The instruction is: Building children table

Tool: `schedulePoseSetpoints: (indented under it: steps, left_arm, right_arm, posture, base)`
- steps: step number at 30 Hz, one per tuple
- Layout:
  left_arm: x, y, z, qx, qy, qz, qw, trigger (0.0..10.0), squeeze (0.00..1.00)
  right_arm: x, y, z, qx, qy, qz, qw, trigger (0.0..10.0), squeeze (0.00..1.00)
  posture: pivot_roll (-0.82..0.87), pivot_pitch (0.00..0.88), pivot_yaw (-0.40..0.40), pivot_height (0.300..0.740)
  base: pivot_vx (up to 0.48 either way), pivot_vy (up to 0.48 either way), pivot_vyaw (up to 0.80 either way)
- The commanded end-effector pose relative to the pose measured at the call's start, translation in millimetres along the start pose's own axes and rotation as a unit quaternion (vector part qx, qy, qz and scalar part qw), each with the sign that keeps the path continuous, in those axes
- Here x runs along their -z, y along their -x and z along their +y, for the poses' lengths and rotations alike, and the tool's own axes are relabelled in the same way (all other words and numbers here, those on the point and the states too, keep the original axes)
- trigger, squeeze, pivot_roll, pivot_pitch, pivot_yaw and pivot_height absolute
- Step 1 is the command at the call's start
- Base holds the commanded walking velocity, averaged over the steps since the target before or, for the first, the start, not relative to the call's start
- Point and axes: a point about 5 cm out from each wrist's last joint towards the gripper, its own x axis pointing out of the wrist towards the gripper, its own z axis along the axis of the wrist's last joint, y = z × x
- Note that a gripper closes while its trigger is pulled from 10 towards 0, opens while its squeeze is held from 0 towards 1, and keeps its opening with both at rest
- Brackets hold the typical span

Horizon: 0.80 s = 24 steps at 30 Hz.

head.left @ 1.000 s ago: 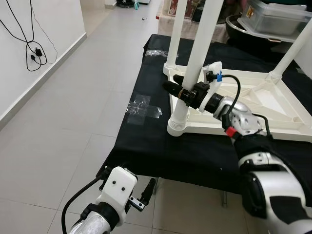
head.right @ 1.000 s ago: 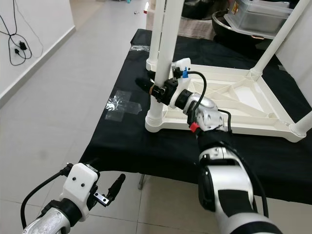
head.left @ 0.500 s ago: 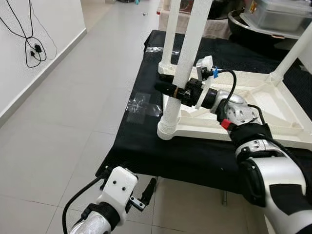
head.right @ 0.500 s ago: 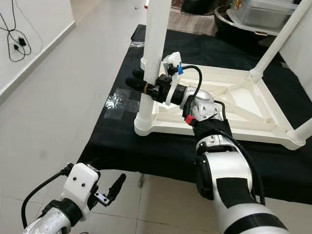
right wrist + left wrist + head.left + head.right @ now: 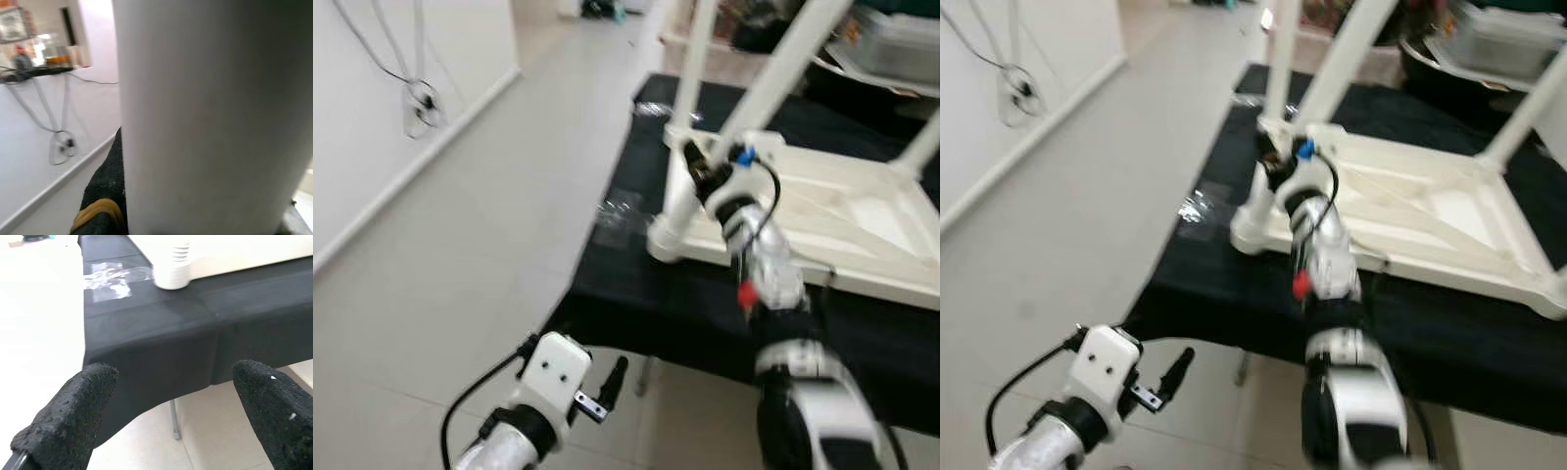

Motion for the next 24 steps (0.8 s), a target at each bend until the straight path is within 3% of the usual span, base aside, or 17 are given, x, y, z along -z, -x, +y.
schedulePoseSetpoints:
  steps: [1, 4, 5, 8, 11, 14, 20, 24]
  left_arm:
    - [3, 0.0, -0.5, 0.003, 0.001, 0.010, 1.000, 10.0, 0.00]
    - [3, -0.5, -0.1, 0.005, -0.002, 0.009, 1.000, 10.0, 0.00]
    - [3, -0.4, 0.0, 0.005, -0.002, 0.010, 1.000, 10.0, 0.00]
    - [3, -0.4, 0.2, 0.005, -0.002, 0.009, 1.000, 10.0, 0.00]
    - [3, 0.1, -0.4, 0.004, -0.001, 0.010, 1.000, 10.0, 0.00]
    - [3, 0.2, -0.7, 0.004, -0.001, 0.010, 1.000, 10.0, 0.00]
    - [3, 0.1, -2.6, 0.004, 0.001, 0.008, 1.000, 10.0, 0.00]
    - [2, 1.4, -4.2, 0.001, 0.003, 0.009, 1.000, 10.0, 0.00]
  right_arm:
    - [14, 8.9, -7.7, 0.024, 0.011, 0.029, 0.999, 0.0, 0.00]
    - [8, 12.6, 32.0, -0.071, -0.002, -0.004, 0.997, 0.0, 0.00]
    - [6, 11.7, 35.6, -0.077, 0.027, -0.008, 0.997, 0.0, 0.00]
    - [7, 8.8, 36.9, -0.084, 0.058, -0.003, 0.995, 0.0, 0.00]
    - [19, 2.9, 38.4, -0.114, 0.057, 0.060, 0.990, 0.0, 0.00]
    - [21, 1.4, 38.3, -0.119, 0.057, 0.073, 0.989, 0.0, 0.00]
    - [22, -9.7, 46.4, -0.207, 0.012, 0.114, 0.971, 0.0, 0.00]
    - [13, -22.5, 37.3, -0.239, 0.002, 0.100, 0.966, 0.0, 0.00]
  posture:
    - [0.15, 0.141, -0.111, 0.740]
    - [0.15, 0.142, -0.112, 0.740]
    - [0.15, 0.138, -0.111, 0.740]
    - [0.15, 0.138, -0.111, 0.740]
    - [0.14, 0.139, -0.120, 0.740]
    - [0.14, 0.139, -0.121, 0.740]
    - [0.14, 0.143, -0.135, 0.740]
    - [0.15, 0.141, -0.147, 0.740]
  base:
    - [0.000, 0.000, 0.00]
    - [0.000, 0.000, 0.00]
    - [0.000, 0.000, 0.00]
    - [0.000, 0.000, 0.00]
    - [0.000, 0.000, 0.00]
    - [0.000, 0.000, 0.00]
    - [0.000, 0.000, 0.00]
    - [0.000, 0.000, 0.00]
